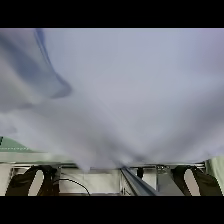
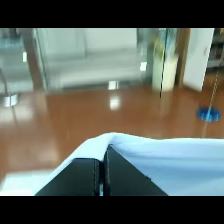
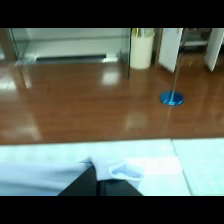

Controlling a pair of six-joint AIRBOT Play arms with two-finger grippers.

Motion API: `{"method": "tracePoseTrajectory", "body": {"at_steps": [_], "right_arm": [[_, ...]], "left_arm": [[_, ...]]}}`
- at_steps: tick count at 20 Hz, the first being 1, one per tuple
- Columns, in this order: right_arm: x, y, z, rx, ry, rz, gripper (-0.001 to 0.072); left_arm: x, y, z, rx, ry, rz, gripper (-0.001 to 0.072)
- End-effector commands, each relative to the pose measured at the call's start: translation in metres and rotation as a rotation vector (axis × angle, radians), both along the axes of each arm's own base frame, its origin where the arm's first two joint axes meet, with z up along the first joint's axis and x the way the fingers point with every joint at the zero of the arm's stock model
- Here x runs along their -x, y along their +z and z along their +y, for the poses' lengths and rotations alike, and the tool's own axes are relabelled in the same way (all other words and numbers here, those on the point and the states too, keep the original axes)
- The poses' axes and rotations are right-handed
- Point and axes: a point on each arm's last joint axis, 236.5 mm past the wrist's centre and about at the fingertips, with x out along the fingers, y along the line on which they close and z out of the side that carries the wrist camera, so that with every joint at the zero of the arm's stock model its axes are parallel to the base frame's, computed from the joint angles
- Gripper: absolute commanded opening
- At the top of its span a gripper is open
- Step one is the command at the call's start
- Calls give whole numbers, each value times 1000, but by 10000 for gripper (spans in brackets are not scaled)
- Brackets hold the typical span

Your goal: Fold the shirts.

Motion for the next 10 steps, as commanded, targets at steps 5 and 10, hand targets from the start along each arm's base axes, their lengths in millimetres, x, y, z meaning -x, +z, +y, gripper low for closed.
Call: {"method": "tracePoseTrajectory", "body": {"at_steps": [5, 10], "right_arm": [[-109, -146, 11, -219, 230, 363, 28], [-203, -264, 0, -375, 302, 600, 27]], "left_arm": [[-106, -175, 4, 229, -69, 498, 21], [-204, -301, -22, 287, -124, 752, 22]]}}
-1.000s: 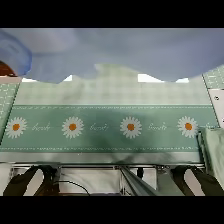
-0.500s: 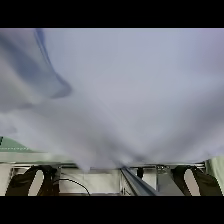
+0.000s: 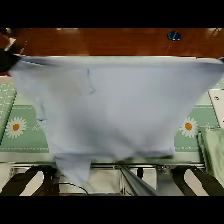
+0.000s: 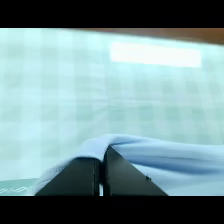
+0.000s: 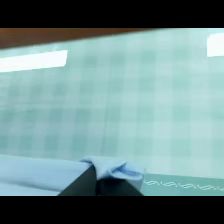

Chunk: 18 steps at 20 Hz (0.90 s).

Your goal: Fold the shirts.

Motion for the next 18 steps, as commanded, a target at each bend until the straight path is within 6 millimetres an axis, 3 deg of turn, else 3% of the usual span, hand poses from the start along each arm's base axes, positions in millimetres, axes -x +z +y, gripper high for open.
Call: {"method": "tracePoseTrajectory", "body": {"at_steps": [1, 3, 5, 7, 9, 11, 14, 16, 18], "right_arm": [[-66, -89, 6, -103, 63, 147, 28], [-107, -132, 11, -121, 72, 203, 27], [-149, -161, 11, -138, 63, 231, 28], [-185, -184, 4, -177, 30, 263, 27], [-205, -205, 0, -214, -3, 302, 28], [-209, -221, 0, -229, -3, 345, 28], [-198, -227, 4, -233, 30, 390, 29], [-182, -223, 3, -243, 62, 436, 28], [-159, -218, -2, -238, 111, 495, 28]], "left_arm": [[-67, -89, -20, 55, -14, 132, 22], [-106, -126, -22, 83, 20, 171, 21], [-139, -159, -18, 111, 61, 216, 21], [-163, -181, -18, 134, 81, 254, 22], [-178, -195, -21, 164, 83, 280, 22], [-183, -197, -23, 179, 85, 280, 22], [-172, -192, -22, 155, 25, 320, 22], [-151, -188, -19, 137, -48, 398, 22], [-118, -190, -15, 122, -141, 514, 22]]}}
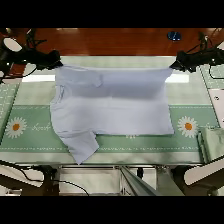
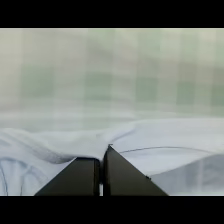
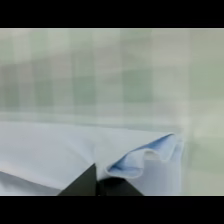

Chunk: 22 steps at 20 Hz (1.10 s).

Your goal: Fold the shirts.

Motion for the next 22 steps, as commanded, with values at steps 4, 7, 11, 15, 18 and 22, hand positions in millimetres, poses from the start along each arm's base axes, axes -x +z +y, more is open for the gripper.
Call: {"method": "tracePoseTrajectory", "body": {"at_steps": [4, 7, 11, 15, 18, 22], "right_arm": [[75, -29, -3, 5, 162, 254, 28], [93, -62, 7, -18, 171, 321, 29], [97, -91, 17, -21, 139, 337, 98], [101, -67, 6, -28, 123, 310, 626], [122, -29, -48, 80, 46, 271, 627], [168, -16, -74, 45, -208, 163, 626]], "left_arm": [[99, -50, 1, -28, -230, 371, 22], [127, -93, 1, -29, -225, 478, 22], [141, -119, 0, -17, -229, 533, 60], [151, -102, 8, -8, -244, 568, 701], [174, -82, 28, 19, -202, 588, 702], [250, -86, 49, 57, -74, 591, 702]]}}
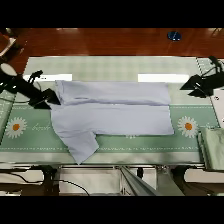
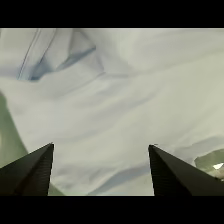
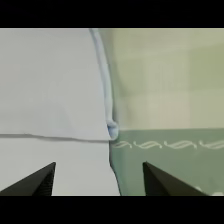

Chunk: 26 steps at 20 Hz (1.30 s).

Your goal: Fold the shirts.

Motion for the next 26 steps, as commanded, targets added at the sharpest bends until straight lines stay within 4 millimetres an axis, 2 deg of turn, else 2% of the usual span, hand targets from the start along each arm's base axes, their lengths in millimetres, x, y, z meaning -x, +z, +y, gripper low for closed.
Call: {"method": "tracePoseTrajectory", "body": {"at_steps": [1, 3, 5, 9, 12, 14, 17, 18, 19, 20, 21, 22, 23, 24, 26], "right_arm": [[38, 8, -5, -22, -192, -118, 626], [58, 1, 16, -51, -239, -156, 626], [75, -4, 38, -110, -247, -173, 626], [92, -14, 56, -163, -246, -133, 626], [94, -13, 59, -179, -241, -128, 626], [93, -13, 59, -178, -244, -130, 626], [94, -15, 46, -150, -273, -128, 626], [96, -15, 38, -154, -296, -122, 626], [102, -16, 29, -156, -323, -107, 626], [114, -21, 18, -136, -333, -73, 626], [132, -31, 10, -94, -319, -11, 626], [158, -45, 2, -36, -305, 94, 626], [181, -58, -3, 10, -321, 194, 626], [196, -68, 2, 4, -338, 261, 626], [203, -76, 25, -85, -344, 288, 626]], "left_arm": [[67, -9, 13, -2, 123, 10, 702], [97, -20, 9, 19, 246, -12, 702], [114, -25, -8, 86, 352, -24, 701], [146, -41, -36, 140, 351, 58, 701], [150, -45, -50, 139, 293, 61, 700], [142, -48, -58, 135, 269, 20, 700], [137, -58, -73, 139, 286, -18, 675], [139, -63, -76, 128, 279, -21, 569], [141, -68, -78, 117, 270, -26, 408], [142, -70, -80, 110, 259, -30, 319], [142, -71, -82, 105, 246, -36, 221], [141, -72, -83, 99, 240, -45, 73], [138, -73, -82, 94, 243, -56, 22], [136, -72, -81, 95, 248, -62, 22], [136, -71, -84, 106, 238, -67, 22]]}}
